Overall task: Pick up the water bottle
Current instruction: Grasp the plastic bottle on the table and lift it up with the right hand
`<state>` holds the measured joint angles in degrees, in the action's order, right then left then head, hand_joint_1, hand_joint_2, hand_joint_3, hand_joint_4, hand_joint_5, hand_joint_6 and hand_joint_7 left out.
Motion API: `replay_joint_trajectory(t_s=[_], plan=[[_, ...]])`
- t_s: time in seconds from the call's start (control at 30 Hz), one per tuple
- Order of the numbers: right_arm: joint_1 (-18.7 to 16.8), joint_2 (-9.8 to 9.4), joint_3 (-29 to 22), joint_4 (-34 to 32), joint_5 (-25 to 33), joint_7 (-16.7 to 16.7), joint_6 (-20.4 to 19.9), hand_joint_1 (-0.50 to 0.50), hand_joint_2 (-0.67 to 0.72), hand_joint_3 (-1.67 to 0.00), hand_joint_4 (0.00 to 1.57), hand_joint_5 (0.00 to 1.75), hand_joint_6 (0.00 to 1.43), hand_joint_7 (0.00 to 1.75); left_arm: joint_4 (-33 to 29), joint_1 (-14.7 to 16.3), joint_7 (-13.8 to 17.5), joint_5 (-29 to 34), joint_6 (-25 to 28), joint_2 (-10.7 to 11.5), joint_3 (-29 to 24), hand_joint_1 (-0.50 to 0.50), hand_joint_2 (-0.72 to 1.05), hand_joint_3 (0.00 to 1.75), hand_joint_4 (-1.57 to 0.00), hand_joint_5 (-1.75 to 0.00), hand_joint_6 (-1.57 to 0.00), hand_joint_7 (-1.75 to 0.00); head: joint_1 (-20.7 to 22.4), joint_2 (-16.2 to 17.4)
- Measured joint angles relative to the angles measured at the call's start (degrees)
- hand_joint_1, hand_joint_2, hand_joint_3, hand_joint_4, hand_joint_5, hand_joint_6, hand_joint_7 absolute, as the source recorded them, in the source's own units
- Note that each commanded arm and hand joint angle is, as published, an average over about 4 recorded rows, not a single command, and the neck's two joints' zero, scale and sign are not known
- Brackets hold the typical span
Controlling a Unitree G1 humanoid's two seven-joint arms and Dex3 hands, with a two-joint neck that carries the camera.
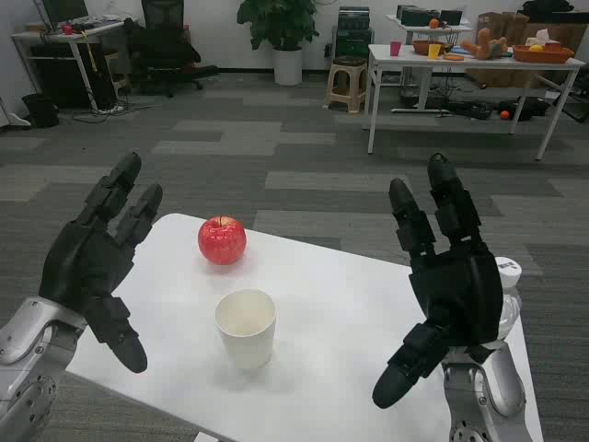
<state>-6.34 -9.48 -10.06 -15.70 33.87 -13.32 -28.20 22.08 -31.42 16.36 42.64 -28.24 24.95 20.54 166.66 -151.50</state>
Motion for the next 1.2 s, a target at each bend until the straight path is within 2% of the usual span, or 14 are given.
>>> replay_joint_trajectory(t_s=[0.07,0.1,0.17,0.23,0.57,0.8,0.9,1.07,1.2], plan=[[1.63,-1.02,3.28,2.02,-0.39,1.90,-1.33,-0.46,0.44,0.00,0.00,0.00,0.00,0.00,-0.35,0.11,0.18,-0.43,1.02,-0.33,-1.80,-0.50,-0.64,0.09,0.00,0.00,0.00,0.00,-1.06,-3.50],[3.14,-1.95,6.49,3.90,-0.82,3.54,-2.48,-0.46,0.44,0.00,0.00,0.00,0.00,0.00,-0.83,0.20,0.38,-0.78,1.91,-0.74,-3.58,-0.50,-0.64,0.09,0.00,0.00,0.00,0.00,-2.12,-7.02],[6.11,-3.38,12.65,7.18,-1.86,6.04,-3.80,-0.46,0.47,0.00,0.00,0.00,0.00,0.00,-2.08,0.12,0.74,-1.27,3.21,-1.67,-7.04,-0.50,-0.64,0.09,0.00,0.00,0.00,0.00,-2.13,-7.01],[7.70,-3.87,15.73,8.70,-2.55,6.90,-4.17,-0.46,0.47,0.00,0.00,0.00,0.00,0.00,-2.82,0.03,0.87,-1.42,3.65,-2.04,-8.97,-0.50,-0.64,0.09,0.00,0.00,0.00,0.00,-2.14,-6.98],[8.30,-4.43,16.19,9.09,-2.59,7.64,-4.75,-0.46,0.44,0.00,0.00,0.00,0.00,0.00,-2.60,0.04,0.85,-1.40,3.97,-1.96,-9.67,-0.50,-0.64,0.09,0.00,0.00,0.00,0.00,-2.13,-6.38],[8.36,-4.51,16.17,9.29,-2.60,7.72,-4.75,-0.46,0.47,0.00,0.00,0.00,0.00,0.00,-1.99,0.04,0.88,-1.38,3.98,-2.05,-9.59,-0.50,-0.64,0.09,0.00,0.00,0.00,0.00,-3.21,-3.65],[8.45,-4.51,16.17,9.29,-2.61,7.72,-4.75,-0.46,0.44,0.00,0.00,0.00,0.00,0.00,-1.78,0.03,0.87,-1.33,3.98,-2.04,-9.60,-0.50,-0.64,0.09,0.00,0.00,0.00,0.00,-6.06,-2.12],[8.45,-4.51,16.14,9.29,-2.66,7.74,-4.75,-0.46,0.41,0.00,0.00,0.00,0.00,0.00,-1.50,-0.02,0.88,-1.28,3.98,-2.04,-9.56,-0.50,-0.64,0.09,0.00,0.00,0.00,0.00,-13.65,-0.02],[8.45,-4.51,16.08,9.30,-2.70,7.84,-5.02,-0.46,0.47,0.00,0.00,0.00,0.00,0.00,-1.01,-0.03,0.88,-1.15,3.98,-2.04,-9.56,-0.50,-0.64,0.09,0.00,0.00,0.00,0.00,-18.45,1.15]])
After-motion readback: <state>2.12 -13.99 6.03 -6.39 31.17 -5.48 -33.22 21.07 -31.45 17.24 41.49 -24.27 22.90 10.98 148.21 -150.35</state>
